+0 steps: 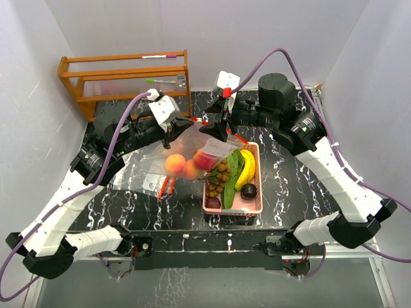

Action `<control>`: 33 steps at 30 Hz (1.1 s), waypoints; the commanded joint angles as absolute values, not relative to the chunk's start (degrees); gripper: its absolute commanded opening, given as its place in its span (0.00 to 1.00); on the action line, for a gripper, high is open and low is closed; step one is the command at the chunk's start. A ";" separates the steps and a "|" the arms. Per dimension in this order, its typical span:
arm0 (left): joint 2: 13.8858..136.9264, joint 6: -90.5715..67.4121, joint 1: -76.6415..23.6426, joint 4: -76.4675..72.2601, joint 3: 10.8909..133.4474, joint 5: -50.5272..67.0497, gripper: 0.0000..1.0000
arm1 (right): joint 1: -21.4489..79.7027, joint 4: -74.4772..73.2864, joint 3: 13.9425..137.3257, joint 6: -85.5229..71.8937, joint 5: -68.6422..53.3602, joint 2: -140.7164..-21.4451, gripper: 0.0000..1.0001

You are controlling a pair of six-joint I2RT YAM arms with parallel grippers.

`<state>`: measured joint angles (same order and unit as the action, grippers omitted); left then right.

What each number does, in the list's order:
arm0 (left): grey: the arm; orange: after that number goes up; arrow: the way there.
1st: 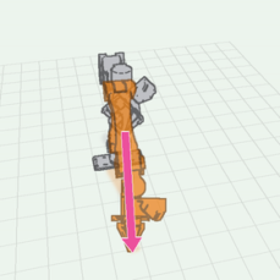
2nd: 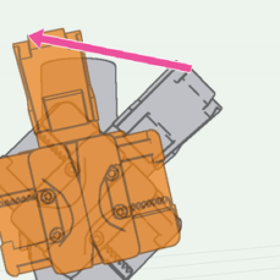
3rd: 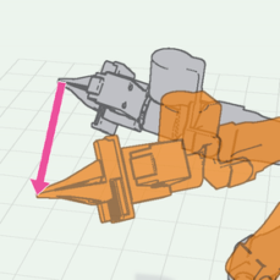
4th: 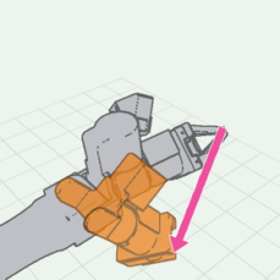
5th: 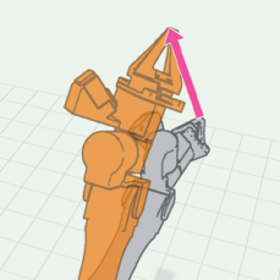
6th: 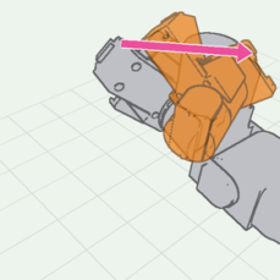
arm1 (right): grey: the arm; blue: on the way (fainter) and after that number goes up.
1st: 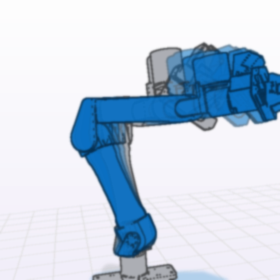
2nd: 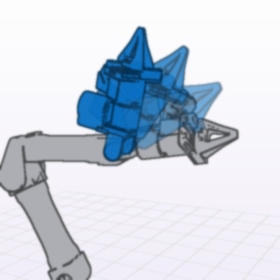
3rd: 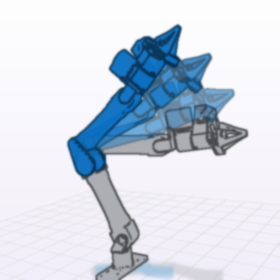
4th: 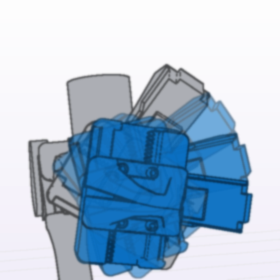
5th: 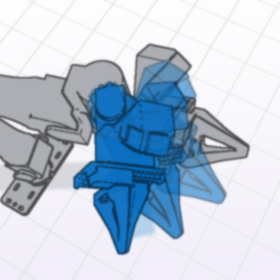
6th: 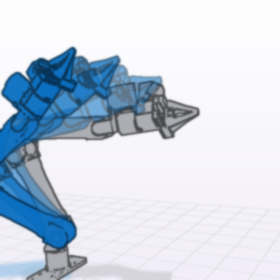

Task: Place the food in the zip-top bag and seal the zipper
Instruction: Zip the zipper food storage bag.

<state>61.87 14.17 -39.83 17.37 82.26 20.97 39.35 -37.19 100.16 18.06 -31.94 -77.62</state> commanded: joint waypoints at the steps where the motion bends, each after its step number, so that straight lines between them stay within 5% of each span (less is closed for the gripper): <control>1: 59.75 14.70 -39.64 16.51 81.09 22.67 0.00 | 39.26 -33.33 102.38 19.42 -33.50 -77.14 0.61; 27: 59.34 14.89 -39.64 16.22 79.72 22.18 0.00 | 39.20 -33.67 102.18 17.48 -38.08 -79.10 0.51; 33: 59.52 14.86 -39.64 16.07 79.72 22.15 0.00 | 39.22 -32.67 101.45 17.15 -37.58 -78.41 0.40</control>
<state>60.51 14.57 -39.83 17.96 78.56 21.50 39.35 -36.82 100.18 17.76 -37.69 -79.77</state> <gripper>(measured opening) 0.007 0.437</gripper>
